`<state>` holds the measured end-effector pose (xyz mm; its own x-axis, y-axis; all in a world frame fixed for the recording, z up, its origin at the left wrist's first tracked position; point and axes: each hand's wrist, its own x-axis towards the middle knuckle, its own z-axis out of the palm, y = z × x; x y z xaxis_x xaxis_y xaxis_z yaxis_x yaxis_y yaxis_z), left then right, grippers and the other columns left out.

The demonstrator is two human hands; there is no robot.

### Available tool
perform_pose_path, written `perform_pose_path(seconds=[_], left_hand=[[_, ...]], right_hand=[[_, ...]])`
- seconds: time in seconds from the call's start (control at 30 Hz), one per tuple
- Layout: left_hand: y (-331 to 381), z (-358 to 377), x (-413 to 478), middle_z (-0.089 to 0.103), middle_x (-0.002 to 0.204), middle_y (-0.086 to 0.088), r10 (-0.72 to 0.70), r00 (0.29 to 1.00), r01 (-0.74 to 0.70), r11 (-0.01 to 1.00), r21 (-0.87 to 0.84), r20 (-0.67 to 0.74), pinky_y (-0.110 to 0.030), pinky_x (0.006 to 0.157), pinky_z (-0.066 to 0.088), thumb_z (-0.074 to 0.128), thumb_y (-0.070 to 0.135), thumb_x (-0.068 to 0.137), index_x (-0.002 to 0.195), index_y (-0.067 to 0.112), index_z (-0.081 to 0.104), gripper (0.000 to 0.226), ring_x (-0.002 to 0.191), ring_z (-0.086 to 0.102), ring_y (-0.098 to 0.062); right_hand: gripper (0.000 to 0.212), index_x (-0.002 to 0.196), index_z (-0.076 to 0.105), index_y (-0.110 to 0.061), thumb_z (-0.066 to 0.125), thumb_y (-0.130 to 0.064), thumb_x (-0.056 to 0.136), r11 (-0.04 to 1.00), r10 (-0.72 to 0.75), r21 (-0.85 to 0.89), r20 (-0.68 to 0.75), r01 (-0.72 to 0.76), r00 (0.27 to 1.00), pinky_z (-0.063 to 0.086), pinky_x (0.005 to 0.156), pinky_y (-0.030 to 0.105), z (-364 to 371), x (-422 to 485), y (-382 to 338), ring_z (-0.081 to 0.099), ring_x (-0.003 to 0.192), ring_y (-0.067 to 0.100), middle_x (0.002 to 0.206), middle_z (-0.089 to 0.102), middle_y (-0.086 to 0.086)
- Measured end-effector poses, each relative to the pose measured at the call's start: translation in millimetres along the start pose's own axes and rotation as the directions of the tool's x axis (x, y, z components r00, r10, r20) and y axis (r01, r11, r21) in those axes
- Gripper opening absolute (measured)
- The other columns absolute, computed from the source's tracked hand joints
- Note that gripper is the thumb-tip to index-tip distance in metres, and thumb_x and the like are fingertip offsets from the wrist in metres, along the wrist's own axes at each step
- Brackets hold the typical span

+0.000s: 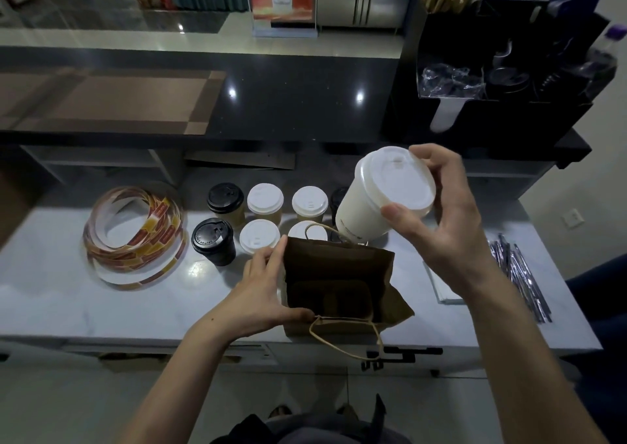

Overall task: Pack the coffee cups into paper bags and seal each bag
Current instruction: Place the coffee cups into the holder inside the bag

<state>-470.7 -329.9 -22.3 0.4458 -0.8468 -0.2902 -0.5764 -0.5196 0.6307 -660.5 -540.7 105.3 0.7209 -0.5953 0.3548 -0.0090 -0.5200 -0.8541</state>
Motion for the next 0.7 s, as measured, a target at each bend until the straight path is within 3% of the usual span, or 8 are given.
perform_pose_path(seconds=[0.13, 0.33, 0.43, 0.53, 0.7], left_hand=[[3, -1, 0, 0.010, 0.162, 0.010, -0.002, 1.000, 0.002, 1.000, 0.002, 0.006, -0.041, 0.122, 0.026, 0.085, 0.067, 0.070, 0.161, 0.043, -0.018, 0.139, 0.152, 0.011, -0.018], [5, -3, 1, 0.010, 0.164, 0.011, -0.004, 1.000, 0.004, 1.000, 0.010, 0.011, -0.043, 0.123, 0.026, 0.084, 0.067, 0.070, 0.162, 0.041, -0.016, 0.139, 0.152, 0.011, -0.018], [7, -3, 0, 0.009, 0.164, 0.012, -0.003, 1.000, 0.003, 1.000, 0.014, 0.008, -0.044, 0.124, 0.026, 0.085, 0.065, 0.070, 0.163, 0.039, -0.015, 0.139, 0.152, 0.011, -0.017], [7, -3, -1, 0.008, 0.165, 0.012, 0.008, 1.000, -0.008, 1.000, 0.016, 0.006, -0.044, 0.124, 0.025, 0.085, 0.065, 0.072, 0.163, 0.038, -0.015, 0.138, 0.152, 0.010, -0.016], [6, -4, 0, 0.007, 0.164, 0.014, 0.015, 1.000, -0.015, 1.000, -0.005, 0.023, -0.043, 0.124, 0.022, 0.084, 0.064, 0.071, 0.162, 0.040, -0.017, 0.137, 0.153, 0.006, -0.014]], right_hand=[[0.073, 0.141, 0.042, -0.027, 0.071, -0.053, 0.080, 0.998, -0.043, 0.035, -0.006, 0.043, 0.999, 0.056, 0.090, 0.033, -6, 3, -12, 0.057, 0.116, 0.016, 0.125, 0.052, -0.015], [0.068, 0.138, 0.041, -0.034, 0.070, -0.053, 0.080, 0.996, -0.088, 0.033, 0.041, 0.087, 0.995, 0.054, 0.088, 0.033, -4, 3, -20, 0.056, 0.115, 0.014, 0.124, 0.050, -0.020], [0.067, 0.135, 0.042, -0.039, 0.070, -0.057, 0.078, 0.999, -0.042, -0.014, 0.127, 0.044, 0.991, 0.049, 0.086, 0.020, 5, 1, -12, 0.054, 0.112, 0.003, 0.118, 0.047, -0.035], [0.071, 0.139, 0.044, -0.036, 0.076, -0.055, 0.079, 0.997, 0.038, -0.070, 0.249, -0.021, 0.968, 0.045, 0.088, 0.014, 17, -2, 7, 0.054, 0.116, 0.002, 0.122, 0.049, -0.033], [0.079, 0.149, 0.038, -0.045, 0.076, -0.054, 0.080, 0.977, 0.142, -0.211, 0.481, -0.042, 0.865, 0.044, 0.111, 0.035, 36, -8, 40, 0.046, 0.134, 0.005, 0.141, 0.047, -0.022]])
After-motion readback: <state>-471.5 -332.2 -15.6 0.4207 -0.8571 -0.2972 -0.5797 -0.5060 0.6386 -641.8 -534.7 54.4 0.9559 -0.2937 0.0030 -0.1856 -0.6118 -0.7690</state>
